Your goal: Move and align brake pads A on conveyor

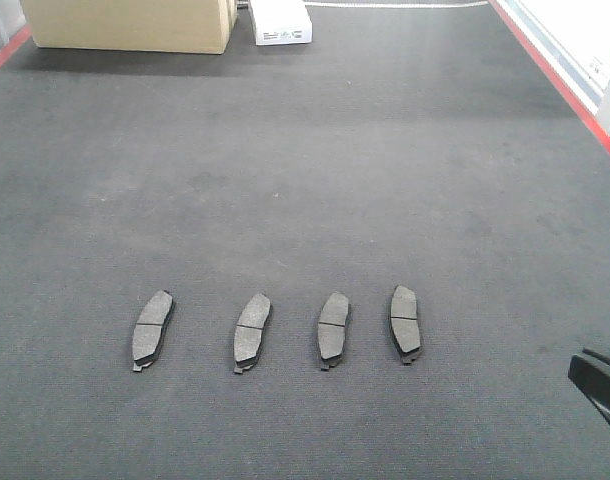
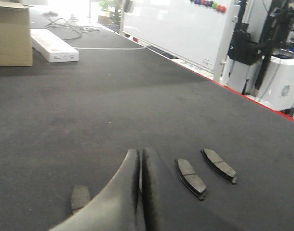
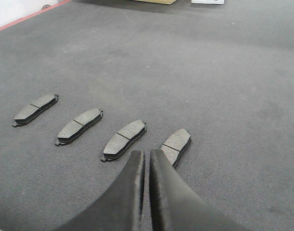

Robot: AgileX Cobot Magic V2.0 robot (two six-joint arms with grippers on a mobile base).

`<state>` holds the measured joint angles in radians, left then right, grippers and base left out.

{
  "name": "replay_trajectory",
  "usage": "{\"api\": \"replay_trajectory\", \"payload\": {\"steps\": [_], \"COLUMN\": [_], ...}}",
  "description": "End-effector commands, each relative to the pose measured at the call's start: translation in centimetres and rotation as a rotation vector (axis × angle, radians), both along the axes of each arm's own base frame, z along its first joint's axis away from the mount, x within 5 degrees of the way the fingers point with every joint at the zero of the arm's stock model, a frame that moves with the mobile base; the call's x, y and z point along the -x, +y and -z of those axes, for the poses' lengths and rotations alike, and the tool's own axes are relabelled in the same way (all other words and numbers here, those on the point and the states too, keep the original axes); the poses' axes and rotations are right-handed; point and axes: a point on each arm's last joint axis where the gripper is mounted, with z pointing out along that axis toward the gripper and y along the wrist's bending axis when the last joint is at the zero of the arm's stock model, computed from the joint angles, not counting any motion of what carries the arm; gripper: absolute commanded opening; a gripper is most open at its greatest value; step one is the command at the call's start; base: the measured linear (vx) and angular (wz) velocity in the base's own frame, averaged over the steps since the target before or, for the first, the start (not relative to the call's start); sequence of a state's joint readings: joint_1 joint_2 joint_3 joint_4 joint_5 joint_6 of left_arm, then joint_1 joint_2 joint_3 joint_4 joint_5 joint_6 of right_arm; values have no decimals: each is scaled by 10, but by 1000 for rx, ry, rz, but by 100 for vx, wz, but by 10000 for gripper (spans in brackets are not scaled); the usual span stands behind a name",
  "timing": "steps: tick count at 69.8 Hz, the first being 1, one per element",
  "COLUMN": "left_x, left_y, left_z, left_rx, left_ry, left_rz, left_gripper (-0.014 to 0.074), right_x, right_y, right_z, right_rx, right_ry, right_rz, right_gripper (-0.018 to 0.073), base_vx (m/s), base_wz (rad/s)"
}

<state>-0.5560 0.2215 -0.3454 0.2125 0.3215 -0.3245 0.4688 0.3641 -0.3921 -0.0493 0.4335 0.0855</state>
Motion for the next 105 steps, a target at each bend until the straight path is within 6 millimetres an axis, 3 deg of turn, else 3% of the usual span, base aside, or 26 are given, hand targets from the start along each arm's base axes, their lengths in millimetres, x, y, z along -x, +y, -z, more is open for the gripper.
{"api": "replay_trajectory", "payload": {"steps": [1,68,84,105], "left_x": [2,4,16,18], "left_y": [-4,-5,14,27], "left_z": [-15,-16,-11,28], "left_rx": [42,0,-39,-80], "left_ry": [-90,-134,-240,-219], "left_rz": [50,74,-149,-464], "left_gripper": [-6,-6,-6,-6], "right_x": [-1,-1,-1,-1], "right_y": [1,1,1,1], "right_z": [-13,-13,-13,-13], "right_rx": [-24,-23,-23,-22], "right_ry": [-78,-76,-76,-74], "right_rz": [-4,-3,-3,-3], "right_gripper": [6,6,6,6], "base_vx": [0,0,0,0], "base_wz": [0,0,0,0]}}
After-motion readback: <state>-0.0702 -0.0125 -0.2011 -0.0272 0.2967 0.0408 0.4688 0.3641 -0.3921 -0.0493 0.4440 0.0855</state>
